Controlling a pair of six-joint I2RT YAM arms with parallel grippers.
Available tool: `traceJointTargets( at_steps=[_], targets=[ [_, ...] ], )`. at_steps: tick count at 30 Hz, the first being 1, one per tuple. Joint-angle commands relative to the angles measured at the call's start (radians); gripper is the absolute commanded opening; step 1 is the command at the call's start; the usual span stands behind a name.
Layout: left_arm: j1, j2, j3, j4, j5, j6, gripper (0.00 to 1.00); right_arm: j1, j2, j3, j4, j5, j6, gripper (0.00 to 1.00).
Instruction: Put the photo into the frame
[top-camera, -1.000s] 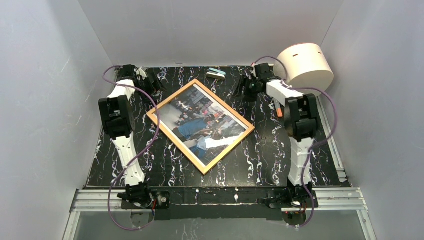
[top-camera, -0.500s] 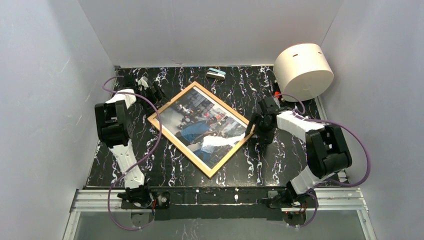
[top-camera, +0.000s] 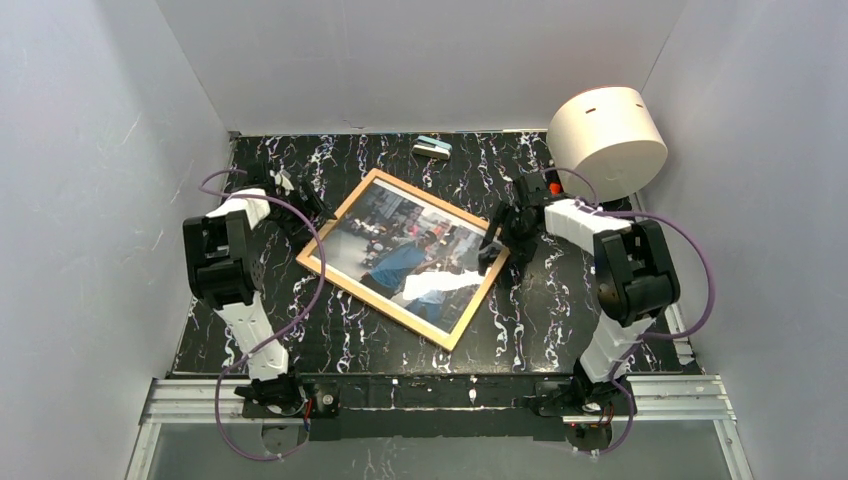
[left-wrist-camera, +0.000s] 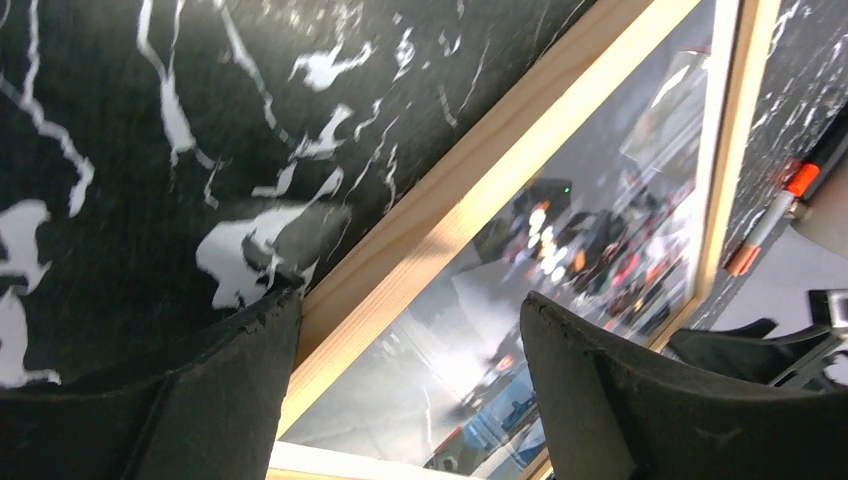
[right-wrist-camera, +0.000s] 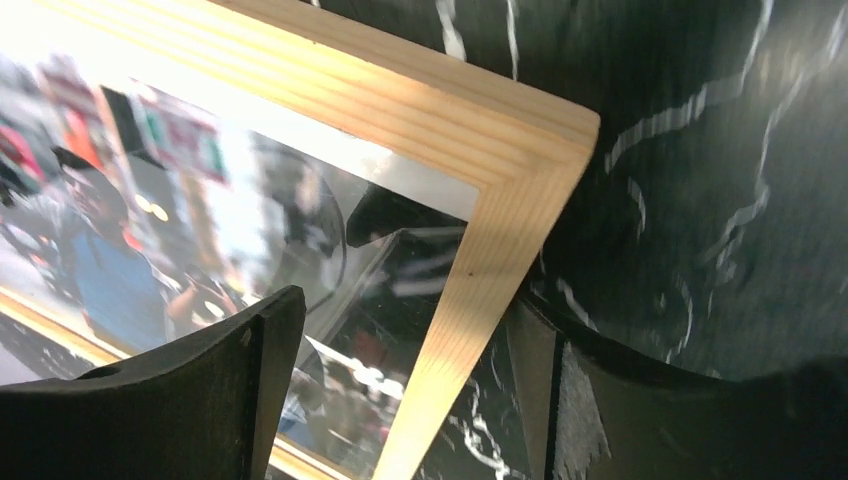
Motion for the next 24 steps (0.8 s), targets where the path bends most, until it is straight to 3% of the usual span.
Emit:
traceJointTargets(
  at_steps=[1,7,8,13,20,24],
  targets=[
    [-0.023,-0.076,-0.097,-0.128,0.001,-0.031,0.77,-0.017,0.098,0.137,0.180,-0.004,-0.112,0.80],
    [-0.033,-0.176,-0.191,-0.134,-0.084,-0.042,0.77,-0.035,0.201,0.303,0.199,-0.038,-0.209,0.80],
    [-0.033,-0.217,-0.210,-0.164,-0.168,-0.034,0.78,-0.036,0.216,0.357,0.146,0.000,-0.210,0.80],
    [-0.032,-0.299,-0.217,-0.213,-0.309,-0.026,0.81,-0.036,0.164,0.369,0.088,0.171,-0.214,0.82],
    [-0.032,-0.459,-0.176,-0.296,-0.499,-0.050,0.95,-0.037,-0.050,0.350,-0.023,0.434,-0.231,0.85],
    [-0.035,-0.590,-0.112,-0.322,-0.396,-0.046,0.98,-0.035,-0.276,0.256,-0.033,0.446,-0.256,0.86]
  ],
)
